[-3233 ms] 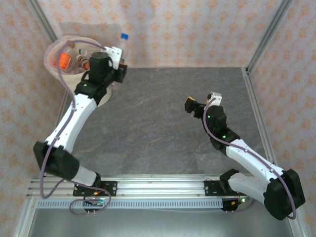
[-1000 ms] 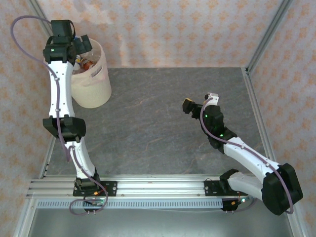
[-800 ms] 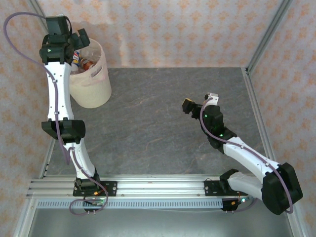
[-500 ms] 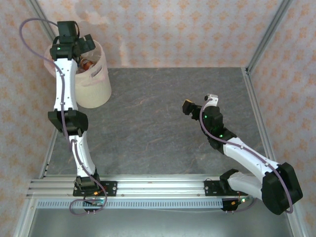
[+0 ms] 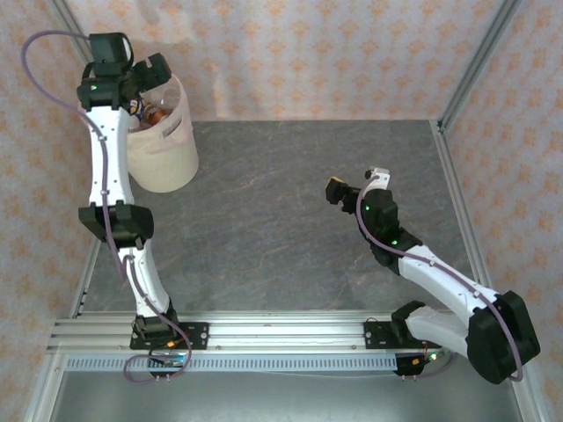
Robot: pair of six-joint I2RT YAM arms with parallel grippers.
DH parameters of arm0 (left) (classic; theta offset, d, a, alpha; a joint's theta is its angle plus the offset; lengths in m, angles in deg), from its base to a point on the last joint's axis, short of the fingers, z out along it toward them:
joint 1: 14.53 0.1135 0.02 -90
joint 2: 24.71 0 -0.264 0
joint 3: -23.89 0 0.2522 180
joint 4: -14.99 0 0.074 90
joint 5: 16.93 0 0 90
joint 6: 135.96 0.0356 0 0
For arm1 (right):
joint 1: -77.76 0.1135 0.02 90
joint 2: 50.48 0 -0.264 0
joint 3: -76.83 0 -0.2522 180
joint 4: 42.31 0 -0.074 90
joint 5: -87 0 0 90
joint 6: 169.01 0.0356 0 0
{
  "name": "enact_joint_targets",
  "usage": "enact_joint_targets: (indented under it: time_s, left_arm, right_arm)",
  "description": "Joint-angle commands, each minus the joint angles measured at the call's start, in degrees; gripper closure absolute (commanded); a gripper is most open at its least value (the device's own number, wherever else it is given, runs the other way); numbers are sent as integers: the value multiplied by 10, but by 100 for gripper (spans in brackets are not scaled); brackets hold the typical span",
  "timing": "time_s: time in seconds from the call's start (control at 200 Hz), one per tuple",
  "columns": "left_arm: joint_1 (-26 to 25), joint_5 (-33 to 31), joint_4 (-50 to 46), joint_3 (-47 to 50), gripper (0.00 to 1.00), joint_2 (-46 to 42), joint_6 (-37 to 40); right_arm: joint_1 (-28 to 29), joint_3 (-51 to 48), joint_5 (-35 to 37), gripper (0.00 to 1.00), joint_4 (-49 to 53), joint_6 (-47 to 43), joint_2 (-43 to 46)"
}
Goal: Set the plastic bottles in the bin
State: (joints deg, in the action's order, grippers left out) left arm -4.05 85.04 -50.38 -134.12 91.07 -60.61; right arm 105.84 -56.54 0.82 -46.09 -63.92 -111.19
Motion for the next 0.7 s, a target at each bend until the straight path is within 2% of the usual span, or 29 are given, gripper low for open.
enact_joint_targets:
  time_s: [0.0,0.19,0.255,0.31,0.48,0.696]
  left_arm:
    - [-12,52,25,62,0,-112,-10]
    - [-69,41,168,337,0,-300,14]
    - [-104,-1,207,402,0,-349,39]
    - [-120,-4,227,443,0,-377,47]
    - [-129,3,297,603,0,-463,9]
    - [-129,-77,370,812,0,-550,11]
  right_arm:
    - [-5,-8,40,1,5,-25,31]
    - [-33,-15,86,1,31,-46,72]
    - [-49,-19,102,1,34,-50,81]
    - [-64,-22,115,1,31,-54,86]
    - [-103,-48,178,1,-9,-65,81]
    - [-164,-100,237,1,-81,-66,46]
